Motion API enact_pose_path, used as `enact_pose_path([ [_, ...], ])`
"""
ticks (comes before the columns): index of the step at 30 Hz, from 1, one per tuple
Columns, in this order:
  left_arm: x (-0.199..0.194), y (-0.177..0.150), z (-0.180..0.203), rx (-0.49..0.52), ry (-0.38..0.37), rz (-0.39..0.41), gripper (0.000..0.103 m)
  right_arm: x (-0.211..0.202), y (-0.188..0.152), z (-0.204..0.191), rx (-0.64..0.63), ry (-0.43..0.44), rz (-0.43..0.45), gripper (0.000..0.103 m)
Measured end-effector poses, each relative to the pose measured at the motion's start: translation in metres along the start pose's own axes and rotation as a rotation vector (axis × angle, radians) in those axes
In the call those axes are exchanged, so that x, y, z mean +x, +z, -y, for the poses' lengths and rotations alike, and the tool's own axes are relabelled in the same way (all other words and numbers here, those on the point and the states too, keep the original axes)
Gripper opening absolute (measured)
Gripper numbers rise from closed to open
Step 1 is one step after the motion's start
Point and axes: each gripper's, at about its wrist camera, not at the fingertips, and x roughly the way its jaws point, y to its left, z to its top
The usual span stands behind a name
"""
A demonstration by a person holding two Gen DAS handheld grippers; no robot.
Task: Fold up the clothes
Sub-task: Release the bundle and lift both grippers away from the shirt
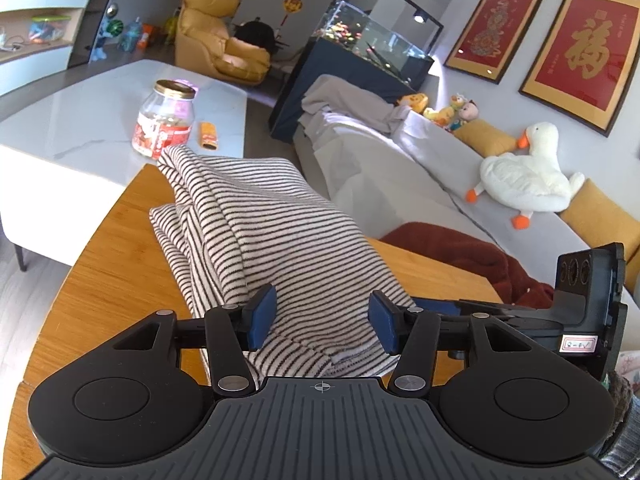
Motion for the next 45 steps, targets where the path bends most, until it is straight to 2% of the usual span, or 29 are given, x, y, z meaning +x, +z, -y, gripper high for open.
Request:
enact_pose_path([
  [3,-0.014,0.003,0.005,-0.019,0.039,0.017,0.058,-0.003,-0.003,-0.011,-0.051,0.009,-0.002,0.081],
  [4,-0.017,0.005,0.008,-0.009,0.078,0.025,0.06,-0.004,-0.004,-0.015,-0.078,0.012,-0.002,0.081],
  [6,-0.017,0.007,0.014,0.034,0.191,0.037,0.082,-0.006,-0.004,-0.023,-0.127,0.011,0.001,0.081],
  [8,-0.017,0.01,0.021,0.078,0.304,0.048,0.083,-0.008,0.002,-0.027,-0.151,0.027,0.001,0.08],
  [9,-0.013,0.01,0.021,0.081,0.321,0.031,0.08,-0.009,0.007,-0.023,-0.123,0.052,0.005,0.08],
  [11,-0.004,0.006,0.012,0.036,0.271,-0.031,0.077,-0.011,0.02,-0.013,-0.049,0.11,0.015,0.081],
  [13,0.002,0.0,0.005,-0.001,0.242,-0.061,0.077,-0.007,0.032,0.003,0.062,0.171,0.016,0.083],
  [16,0.002,-0.006,-0.009,-0.093,0.19,-0.075,0.073,0.018,0.039,0.02,0.159,0.184,-0.053,0.083],
  [17,0.001,-0.008,-0.014,-0.119,0.175,-0.079,0.071,0.027,0.038,0.019,0.165,0.187,-0.073,0.082],
  [18,0.0,-0.01,-0.017,-0.135,0.165,-0.077,0.07,0.035,0.038,0.017,0.167,0.193,-0.089,0.074],
  [19,-0.001,-0.011,-0.019,-0.138,0.161,-0.07,0.069,0.043,0.037,0.015,0.168,0.198,-0.105,0.072],
  [21,-0.001,-0.013,-0.023,-0.144,0.157,-0.062,0.069,0.037,0.041,0.001,0.097,0.206,-0.038,0.064],
  [24,0.005,-0.013,-0.026,-0.134,0.14,-0.05,0.07,0.033,0.044,-0.011,0.019,0.185,0.007,0.061],
  [26,0.01,-0.014,-0.024,-0.103,0.143,-0.038,0.071,0.039,0.04,-0.004,0.024,0.142,-0.002,0.061],
  [30,0.009,-0.015,-0.02,-0.103,0.158,-0.022,0.074,0.042,0.034,0.006,0.078,0.08,-0.021,0.071],
  [34,-0.004,-0.02,-0.011,-0.122,0.2,0.006,0.076,0.021,0.026,-0.008,0.019,0.038,0.001,0.084],
  [36,-0.016,-0.027,0.002,-0.1,0.259,0.028,0.089,0.007,0.017,-0.014,-0.016,0.018,0.022,0.101],
  [38,-0.026,-0.037,0.017,-0.07,0.332,0.046,0.097,-0.008,0.007,-0.018,-0.036,-0.009,0.05,0.103],
  [41,-0.036,-0.055,0.04,-0.05,0.414,0.056,0.103,-0.026,-0.01,-0.019,-0.055,-0.031,0.047,0.103],
  [45,-0.035,-0.079,0.064,-0.042,0.534,0.024,0.103,-0.041,-0.033,-0.02,-0.084,-0.074,-0.017,0.103],
])
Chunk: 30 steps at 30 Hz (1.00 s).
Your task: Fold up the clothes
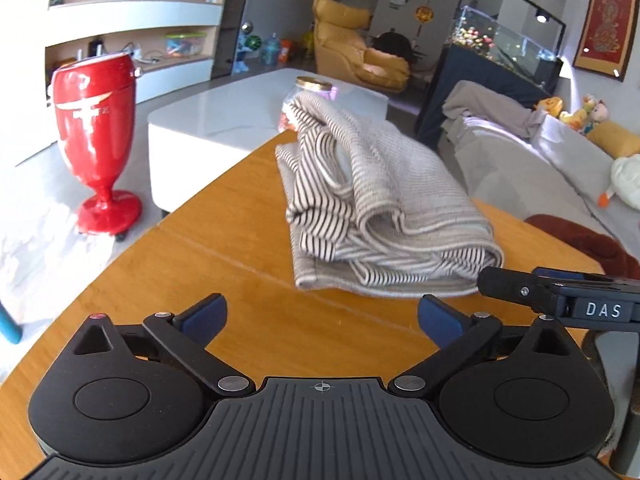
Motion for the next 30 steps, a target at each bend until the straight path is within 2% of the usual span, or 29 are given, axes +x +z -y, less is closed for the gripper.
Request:
enact_pose_path([
  [4,-0.008,-0.022,0.015,0.04,0.12,0.014,0.103,-0.015,-0.028,-0.001,-0.068,-0.097,-0.032,0.103],
  [6,-0.009,-0.025,0.022,0.037,0.163,0.016,0.103,-0.019,-0.038,0.0,-0.094,-0.179,-0.044,0.103],
  [8,-0.009,-0.026,0.031,0.027,0.2,0.019,0.103,-0.022,-0.039,0.007,-0.081,-0.223,-0.037,0.103],
  [11,-0.006,-0.027,0.046,0.058,0.243,0.009,0.103,-0.018,-0.039,0.017,-0.068,-0.212,-0.023,0.103],
  [30,0.002,-0.023,0.049,0.056,0.237,0.004,0.103,-0.009,-0.031,0.027,-0.053,-0.218,-0.023,0.103],
])
